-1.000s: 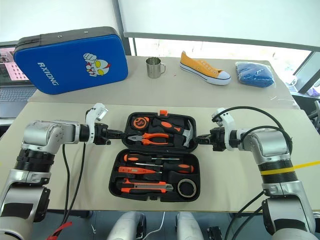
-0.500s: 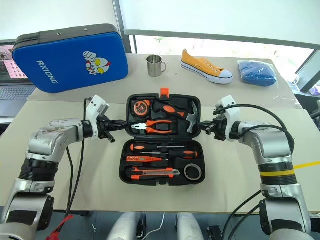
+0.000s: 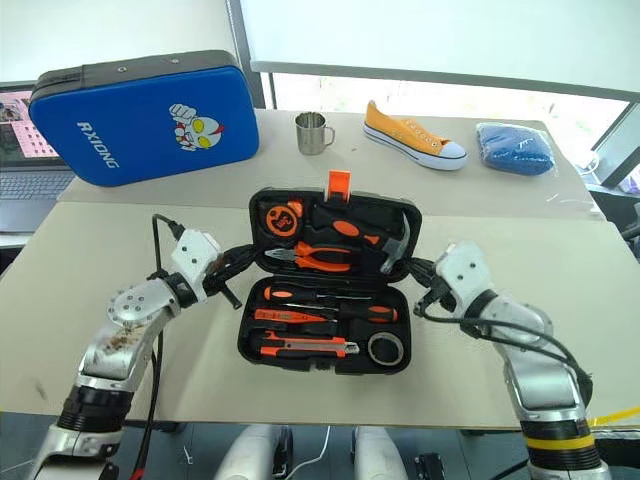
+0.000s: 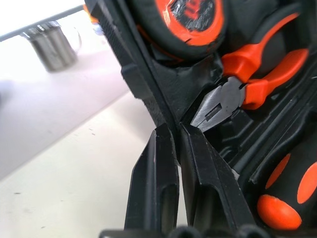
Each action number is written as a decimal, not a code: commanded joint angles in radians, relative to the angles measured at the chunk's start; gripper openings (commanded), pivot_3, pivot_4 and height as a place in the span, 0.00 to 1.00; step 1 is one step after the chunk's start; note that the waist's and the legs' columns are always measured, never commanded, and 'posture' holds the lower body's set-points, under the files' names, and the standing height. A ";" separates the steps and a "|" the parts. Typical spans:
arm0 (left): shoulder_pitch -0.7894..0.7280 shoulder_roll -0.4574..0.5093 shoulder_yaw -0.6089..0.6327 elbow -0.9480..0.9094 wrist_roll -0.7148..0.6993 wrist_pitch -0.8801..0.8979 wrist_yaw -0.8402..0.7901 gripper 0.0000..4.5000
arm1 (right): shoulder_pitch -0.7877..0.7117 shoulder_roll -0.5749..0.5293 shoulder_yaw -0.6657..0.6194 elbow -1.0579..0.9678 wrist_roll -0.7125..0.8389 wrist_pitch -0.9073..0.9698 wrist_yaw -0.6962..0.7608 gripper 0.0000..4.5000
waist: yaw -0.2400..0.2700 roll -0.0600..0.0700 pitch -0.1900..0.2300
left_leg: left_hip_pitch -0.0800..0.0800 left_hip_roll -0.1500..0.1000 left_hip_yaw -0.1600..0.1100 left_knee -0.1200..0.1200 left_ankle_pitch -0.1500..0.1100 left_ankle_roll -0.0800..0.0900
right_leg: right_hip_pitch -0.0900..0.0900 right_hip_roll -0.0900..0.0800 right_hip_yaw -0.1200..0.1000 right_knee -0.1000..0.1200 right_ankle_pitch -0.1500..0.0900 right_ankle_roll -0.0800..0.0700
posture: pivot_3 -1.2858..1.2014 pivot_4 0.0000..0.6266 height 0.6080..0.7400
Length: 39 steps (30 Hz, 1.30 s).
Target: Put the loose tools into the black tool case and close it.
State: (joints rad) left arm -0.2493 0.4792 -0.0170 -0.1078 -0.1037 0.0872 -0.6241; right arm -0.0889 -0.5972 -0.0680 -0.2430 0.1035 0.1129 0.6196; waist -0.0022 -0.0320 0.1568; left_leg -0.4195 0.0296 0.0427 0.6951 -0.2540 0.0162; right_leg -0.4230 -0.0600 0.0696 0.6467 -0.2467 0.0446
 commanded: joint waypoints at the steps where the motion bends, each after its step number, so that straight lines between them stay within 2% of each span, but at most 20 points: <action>1: 0.026 0.001 0.034 -0.026 0.052 -0.107 0.066 0.00 | 0.039 -0.004 0.020 -0.022 -0.065 -0.160 -0.013 0.00 | -0.004 0.000 0.000 | 0.001 0.000 0.000 0.000 0.000 0.000 | 0.000 0.000 0.000 0.000 0.000 0.000 | 0.52 0.24 0.99; 5: 0.110 0.016 0.040 -0.019 0.077 -0.182 0.089 0.00 | 0.109 -0.018 0.028 0.002 -0.147 -0.310 -0.048 0.00 | -0.011 0.000 0.000 | 0.005 0.001 0.001 -0.001 0.000 0.000 | 0.003 0.001 0.000 0.001 0.000 -0.001 | 0.52 0.24 0.99; 11: 0.190 0.029 0.039 -0.060 0.058 -0.138 0.075 0.00 | 0.196 -0.044 0.034 0.053 -0.179 -0.444 -0.043 0.00 | -0.012 0.000 -0.005 | 0.009 0.002 0.001 -0.002 0.000 0.000 | 0.006 0.001 0.001 0.001 0.000 -0.001 | 0.52 0.24 0.99; 13: 0.213 0.034 0.059 -0.074 0.043 -0.113 0.076 0.00 | 0.219 -0.057 0.034 0.057 -0.196 -0.504 -0.042 0.00 | -0.013 0.000 -0.005 | 0.016 0.002 0.002 -0.004 0.000 0.000 | 0.014 0.001 0.001 -0.001 -0.001 -0.002 | 0.52 0.24 0.99; 15: 0.247 0.050 0.090 -0.098 0.015 -0.077 0.064 0.17 | 0.252 -0.068 0.028 0.037 -0.169 -0.518 -0.021 0.18 | -0.014 0.000 -0.005 | 0.022 0.002 0.003 -0.006 -0.001 0.000 | 0.020 0.001 0.000 -0.003 -0.002 -0.002 | 0.52 0.24 0.99; 16: 0.265 0.062 0.108 -0.114 0.002 -0.066 0.057 0.22 | 0.269 -0.078 0.020 0.018 -0.159 -0.515 -0.013 0.23 | -0.015 0.000 -0.005 | 0.023 0.002 0.003 -0.007 -0.001 0.000 | 0.020 0.001 0.001 -0.004 -0.002 -0.002 | 0.52 0.24 0.99; 19: 0.322 0.107 0.180 -0.180 -0.066 0.024 0.030 0.48 | 0.349 -0.133 -0.024 -0.064 -0.086 -0.493 0.048 0.47 | -0.014 0.000 -0.005 | 0.023 0.003 0.003 -0.010 -0.001 0.000 | 0.018 0.001 0.000 -0.003 -0.004 -0.004 | 0.52 0.24 0.99; 22: 0.385 0.167 0.277 -0.257 -0.167 0.138 -0.020 0.72 | 0.446 -0.206 -0.098 -0.148 0.027 -0.433 0.128 0.70 | -0.012 0.000 -0.005 | 0.023 0.004 0.003 -0.010 0.000 0.000 | 0.019 0.001 0.000 -0.003 -0.004 -0.004 | 0.52 0.24 0.99; 24: 0.427 0.232 0.327 -0.274 -0.218 0.181 -0.099 0.85 | 0.557 -0.275 -0.148 -0.218 0.148 -0.331 0.232 0.83 | -0.011 0.000 -0.005 | 0.025 0.004 0.003 -0.010 0.000 0.000 | 0.020 0.000 0.000 -0.003 -0.004 -0.004 | 0.52 0.24 0.99; 25: 0.432 0.262 0.342 -0.270 -0.242 0.207 -0.132 0.95 | 0.612 -0.307 -0.171 -0.252 0.209 -0.287 0.287 0.93 | -0.008 0.000 -0.005 | 0.025 0.004 0.004 -0.010 0.000 0.000 | 0.021 0.000 0.001 -0.003 -0.004 -0.004 | 0.52 0.24 0.99; 26: 0.419 0.293 0.342 -0.253 -0.260 0.235 -0.164 0.98 | 0.667 -0.340 -0.189 -0.283 0.266 -0.241 0.344 0.93 | -0.006 0.000 -0.005 | 0.025 0.004 0.004 -0.010 0.000 0.000 | 0.021 -0.001 0.000 -0.003 -0.005 -0.004 | 0.52 0.24 0.99; 28: 0.356 0.336 0.307 -0.199 -0.264 0.257 -0.205 0.99 | 0.731 -0.383 -0.201 -0.326 0.329 -0.186 0.415 0.89 | 0.002 -0.001 -0.005 | 0.027 0.004 0.003 -0.011 0.000 0.000 | 0.022 0.000 0.000 -0.003 -0.006 -0.005 | 0.52 0.24 0.99; 30: 0.266 0.351 0.253 -0.130 -0.243 0.249 -0.232 1.00 | 0.755 -0.406 -0.185 -0.351 0.340 -0.158 0.453 0.78 | 0.005 -0.002 -0.005 | 0.029 0.004 0.004 -0.011 0.000 0.000 | 0.024 0.000 0.000 -0.004 -0.007 -0.005 | 0.52 0.24 0.99; 31: 0.211 0.352 0.223 -0.085 -0.223 0.239 -0.240 1.00 | 0.751 -0.412 -0.168 -0.357 0.328 -0.150 0.463 0.68 | 0.005 -0.002 -0.005 | 0.031 0.004 0.004 -0.011 0.000 0.000 | 0.026 0.000 -0.001 -0.004 -0.007 -0.005 | 0.52 0.24 0.99; 34: 0.025 0.332 0.124 0.088 -0.151 0.156 -0.280 0.83 | 0.680 -0.410 -0.095 -0.362 0.286 -0.115 0.464 0.48 | 0.008 -0.006 -0.004 | 0.033 0.004 0.006 -0.011 0.000 0.000 | 0.028 0.000 -0.001 -0.005 -0.010 -0.001 | 0.52 0.24 0.99; 36: -0.113 0.300 0.029 0.229 -0.086 0.071 -0.323 0.64 | 0.584 -0.391 -0.028 -0.344 0.252 -0.087 0.444 0.30 | 0.009 -0.008 -0.005 | 0.033 0.003 0.010 -0.011 0.000 -0.001 | 0.028 0.002 -0.001 -0.005 -0.009 -0.003 | 0.52 0.24 0.99; 39: -0.240 0.255 -0.054 0.386 -0.021 -0.028 -0.366 0.36 | 0.483 -0.376 0.037 -0.323 0.218 -0.053 0.437 0.09 | 0.010 -0.008 -0.005 | 0.030 0.001 0.012 -0.011 0.000 -0.001 | 0.026 0.002 -0.001 -0.005 -0.007 -0.005 | 0.52 0.24 0.99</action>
State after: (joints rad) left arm -0.4524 0.7441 -0.0394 0.2091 -0.1619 0.1353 -0.9643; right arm 0.4190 -0.9769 -0.0492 -0.5668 0.3359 0.0366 1.0627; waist 0.0073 -0.0402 0.1514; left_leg -0.3908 0.0305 0.0549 0.6842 -0.2541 0.0153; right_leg -0.3987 -0.0578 0.0695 0.6416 -0.2539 0.0394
